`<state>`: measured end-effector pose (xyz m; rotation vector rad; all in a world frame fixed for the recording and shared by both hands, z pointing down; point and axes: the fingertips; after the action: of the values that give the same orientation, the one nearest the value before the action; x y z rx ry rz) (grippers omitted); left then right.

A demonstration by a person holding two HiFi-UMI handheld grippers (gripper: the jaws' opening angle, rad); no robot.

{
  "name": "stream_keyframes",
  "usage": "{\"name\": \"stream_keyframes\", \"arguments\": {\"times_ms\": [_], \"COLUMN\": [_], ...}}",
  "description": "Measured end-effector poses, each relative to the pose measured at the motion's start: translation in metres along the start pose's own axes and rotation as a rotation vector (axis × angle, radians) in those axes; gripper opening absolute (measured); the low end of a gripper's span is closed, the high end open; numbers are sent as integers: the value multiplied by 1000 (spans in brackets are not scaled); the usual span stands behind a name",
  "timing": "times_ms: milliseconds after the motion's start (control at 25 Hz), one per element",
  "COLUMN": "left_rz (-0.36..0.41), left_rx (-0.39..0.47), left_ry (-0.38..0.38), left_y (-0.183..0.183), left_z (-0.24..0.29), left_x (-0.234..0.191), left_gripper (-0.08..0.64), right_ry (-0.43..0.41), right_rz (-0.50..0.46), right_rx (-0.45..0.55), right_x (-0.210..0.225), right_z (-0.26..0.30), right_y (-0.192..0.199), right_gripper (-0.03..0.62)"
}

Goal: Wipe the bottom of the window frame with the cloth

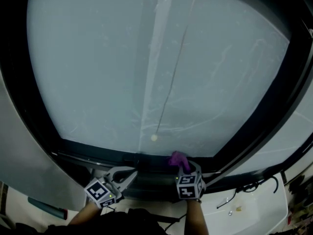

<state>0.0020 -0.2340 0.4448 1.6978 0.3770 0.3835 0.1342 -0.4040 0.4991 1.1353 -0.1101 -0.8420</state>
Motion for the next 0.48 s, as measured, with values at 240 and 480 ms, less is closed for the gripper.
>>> {"name": "stream_keyframes", "arguments": {"times_ms": [240,480], "left_rz": [-15,-4], "left_rx": [5,-5], "left_ry": [61,138], "left_y": [-3,-11], "left_z": [4,13], "left_x": [-10,-18], "left_gripper": [3,3], "right_ry": [65,140], "right_rz": [44,86], "right_rx": [-35,-66], "right_x": [11,30], "right_z": [1,0], "right_y": [6,15], "right_gripper": [78,79]}}
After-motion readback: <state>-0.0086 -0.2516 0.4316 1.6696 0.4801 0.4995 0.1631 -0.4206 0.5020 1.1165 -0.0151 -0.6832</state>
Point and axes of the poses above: the fingertips, and each gripper's own axes: z forward along the fingers, x to its right, y out of its underside, and after that the axes turned 3 degrees about z, right-handed
